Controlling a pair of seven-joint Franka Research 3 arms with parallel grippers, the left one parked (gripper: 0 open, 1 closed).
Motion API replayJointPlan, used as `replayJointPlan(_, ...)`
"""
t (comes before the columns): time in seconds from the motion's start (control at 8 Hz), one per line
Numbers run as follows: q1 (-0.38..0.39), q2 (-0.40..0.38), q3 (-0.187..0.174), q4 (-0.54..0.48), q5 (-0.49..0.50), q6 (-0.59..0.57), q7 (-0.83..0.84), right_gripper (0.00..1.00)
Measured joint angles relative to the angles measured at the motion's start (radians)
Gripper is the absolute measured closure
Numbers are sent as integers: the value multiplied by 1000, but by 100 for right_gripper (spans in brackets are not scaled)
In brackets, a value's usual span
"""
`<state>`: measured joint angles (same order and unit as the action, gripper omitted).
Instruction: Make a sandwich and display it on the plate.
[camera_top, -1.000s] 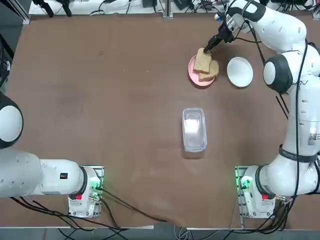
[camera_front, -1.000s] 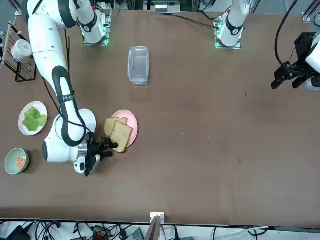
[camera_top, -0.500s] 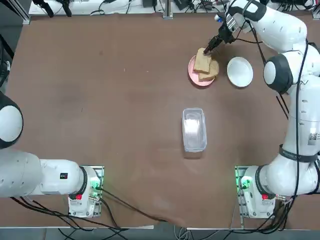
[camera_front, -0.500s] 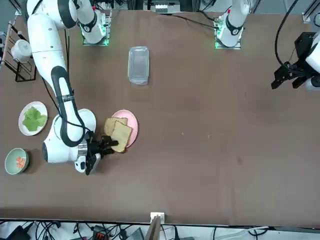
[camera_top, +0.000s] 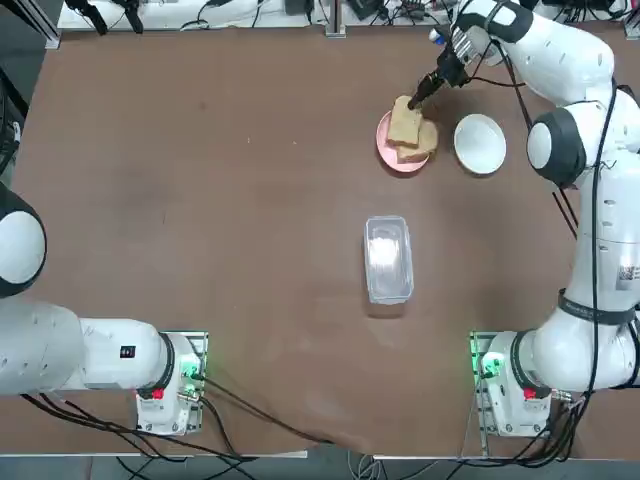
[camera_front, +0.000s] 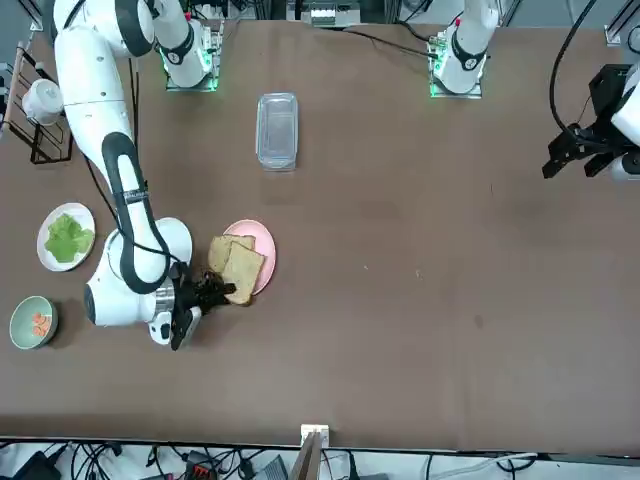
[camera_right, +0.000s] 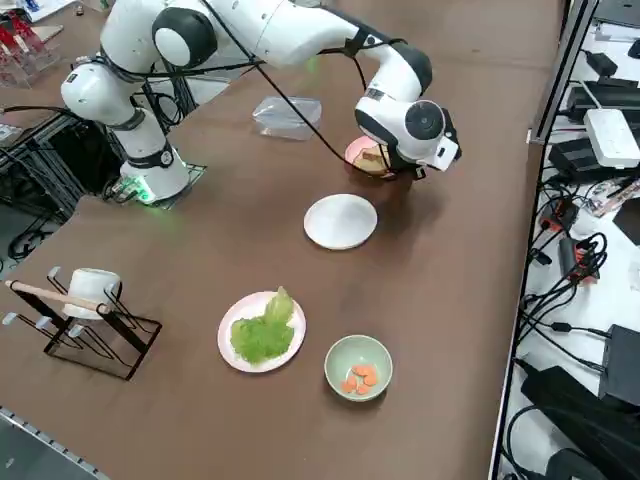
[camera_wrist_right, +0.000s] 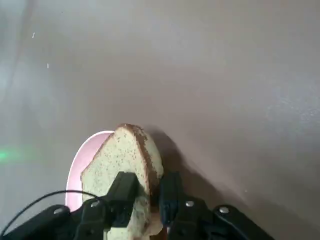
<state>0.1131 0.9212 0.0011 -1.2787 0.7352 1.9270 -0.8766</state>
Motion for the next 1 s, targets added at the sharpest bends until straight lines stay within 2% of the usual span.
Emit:
replayJointPlan(0.12, 0, 0, 0, 3, 0, -2, 0, 90)
replayJointPlan(0.5, 0, -5, 0, 23, 1, -8, 1, 92)
replayJointPlan(1.0, 0, -56, 1, 53, 9, -56, 20, 92)
